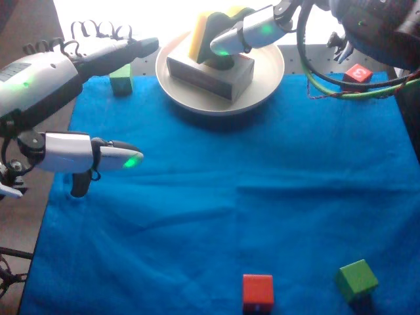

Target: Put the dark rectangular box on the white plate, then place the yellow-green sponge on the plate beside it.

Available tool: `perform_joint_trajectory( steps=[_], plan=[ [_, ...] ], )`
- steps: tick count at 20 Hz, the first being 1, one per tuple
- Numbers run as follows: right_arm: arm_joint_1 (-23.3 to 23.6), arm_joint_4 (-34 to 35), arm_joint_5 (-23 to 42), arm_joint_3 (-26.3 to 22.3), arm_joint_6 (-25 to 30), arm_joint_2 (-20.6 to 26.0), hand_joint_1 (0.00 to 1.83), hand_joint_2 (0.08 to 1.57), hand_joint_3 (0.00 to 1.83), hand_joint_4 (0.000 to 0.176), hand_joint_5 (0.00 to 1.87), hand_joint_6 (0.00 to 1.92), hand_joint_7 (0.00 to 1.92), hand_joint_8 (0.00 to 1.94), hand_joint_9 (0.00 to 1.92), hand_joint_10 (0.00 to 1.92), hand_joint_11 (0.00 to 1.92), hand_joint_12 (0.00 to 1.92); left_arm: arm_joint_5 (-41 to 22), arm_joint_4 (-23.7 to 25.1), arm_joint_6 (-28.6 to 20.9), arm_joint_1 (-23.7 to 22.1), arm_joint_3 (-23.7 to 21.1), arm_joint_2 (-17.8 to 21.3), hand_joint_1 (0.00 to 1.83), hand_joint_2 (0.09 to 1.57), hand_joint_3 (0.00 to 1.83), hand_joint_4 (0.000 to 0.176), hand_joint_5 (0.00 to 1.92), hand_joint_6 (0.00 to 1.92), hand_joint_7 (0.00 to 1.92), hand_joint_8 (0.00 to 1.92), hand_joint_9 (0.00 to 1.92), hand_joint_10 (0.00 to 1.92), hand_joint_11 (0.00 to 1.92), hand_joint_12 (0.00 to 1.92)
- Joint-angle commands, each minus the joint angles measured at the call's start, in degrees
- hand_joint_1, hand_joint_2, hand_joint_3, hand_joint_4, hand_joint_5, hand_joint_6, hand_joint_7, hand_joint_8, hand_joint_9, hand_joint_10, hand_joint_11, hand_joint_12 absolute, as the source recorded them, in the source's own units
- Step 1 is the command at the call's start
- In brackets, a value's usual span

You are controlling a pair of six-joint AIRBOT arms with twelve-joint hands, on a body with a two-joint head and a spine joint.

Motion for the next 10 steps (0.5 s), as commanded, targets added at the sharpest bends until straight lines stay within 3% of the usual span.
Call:
perform_joint_trajectory(
  steps=[1, 2, 3, 4, 5, 6, 8, 9, 10],
  plan=[
    [0.8, 2.3, 5.4, -0.3, 0.3, 0.6, 0.86, 0.87, 0.0, 0.109, 0.18, 0.0, 0.27, 0.0, 0.25, 0.0, 0.0, 0.7, -7.0, -0.6, -0.4, -0.7, 0.2, -0.2, 0.81, 0.93, 0.0, 0.091, 0.13, 0.0, 0.08, 0.0, 0.01, 0.0, 0.01, 0.01],
    [0.8, 2.3, 5.4, -0.5, 0.3, 0.8, 0.86, 0.87, 0.0, 0.109, 0.18, 0.0, 0.27, 0.0, 0.24, 0.0, 0.0, 0.67, -7.0, -0.6, -0.4, -0.7, 0.2, -0.2, 0.82, 0.92, 0.0, 0.099, 0.13, 0.0, 0.08, 0.0, 0.01, 0.0, 0.01, 0.0],
    [0.8, 2.3, 5.4, -0.6, 0.3, 1.1, 0.87, 0.87, 0.0, 0.123, 0.16, 0.0, 0.24, 0.0, 0.19, 0.0, 0.0, 0.61, -7.0, -0.6, -0.4, -0.7, 0.1, -0.2, 0.84, 0.93, 0.0, 0.094, 0.12, 0.0, 0.08, 0.0, 0.0, 0.0, 0.0, 0.0],
    [0.8, 2.3, 5.4, -1.0, 0.3, 1.5, 0.88, 0.87, 0.0, 0.126, 0.16, 0.0, 0.24, 0.0, 0.22, 0.0, 0.01, 0.96, -7.0, -0.7, -0.4, -0.7, 0.1, -0.2, 0.83, 0.93, 0.0, 0.095, 0.13, 0.0, 0.08, 0.0, 0.01, 0.0, 0.01, 0.0],
    [0.8, 2.3, 5.5, -1.5, 0.3, 2.0, 0.88, 0.86, 0.0, 0.106, 0.16, 0.0, 0.24, 0.0, 0.38, 0.04, 0.08, 1.16, -7.0, -0.7, -0.4, -0.7, 0.1, -0.2, 0.82, 0.93, 0.0, 0.097, 0.13, 0.0, 0.08, 0.0, 0.01, 0.0, 0.01, 0.0],
    [0.8, 2.4, 5.7, -2.0, 0.3, 2.6, 0.88, 0.86, 0.0, 0.105, 0.14, 0.0, 0.21, 0.0, 0.39, 0.03, 0.01, 1.18, -7.1, -0.7, -0.4, -0.6, 0.0, -0.2, 0.81, 0.93, 0.0, 0.096, 0.13, 0.0, 0.08, 0.0, 0.01, 0.0, 0.01, 0.01],
    [0.8, 3.2, 7.3, -3.3, 0.3, 4.3, 0.86, 0.85, 0.0, 0.122, 0.08, 0.01, 0.13, 0.02, 0.07, 0.04, 0.0, 0.39, -7.3, -0.9, -0.4, -0.5, 0.0, -0.1, 0.8, 0.93, 0.0, 0.106, 0.14, 0.01, 0.09, 0.0, 0.01, 0.0, 0.01, 0.0],
    [0.7, 4.0, 8.7, -4.1, 0.3, 5.4, 0.86, 0.85, 0.0, 0.122, 0.08, 0.01, 0.13, 0.02, 0.07, 0.04, 0.0, 0.39, -7.5, -1.0, -0.4, -0.4, 0.0, -0.1, 0.8, 0.93, 0.0, 0.106, 0.14, 0.01, 0.09, 0.0, 0.01, 0.0, 0.01, 0.0],
    [0.0, 5.1, 10.2, -5.1, 0.3, 6.5, 0.83, 0.82, 0.0, 0.173, 0.0, 0.0, 0.08, 0.0, 0.0, 0.0, 0.0, 0.01, -7.7, -1.1, -0.4, -0.3, -0.2, 0.1, 0.82, 0.93, 0.0, 0.099, 0.13, 0.0, 0.08, 0.0, 0.0, 0.0, 0.0, 0.0]
  ],
)
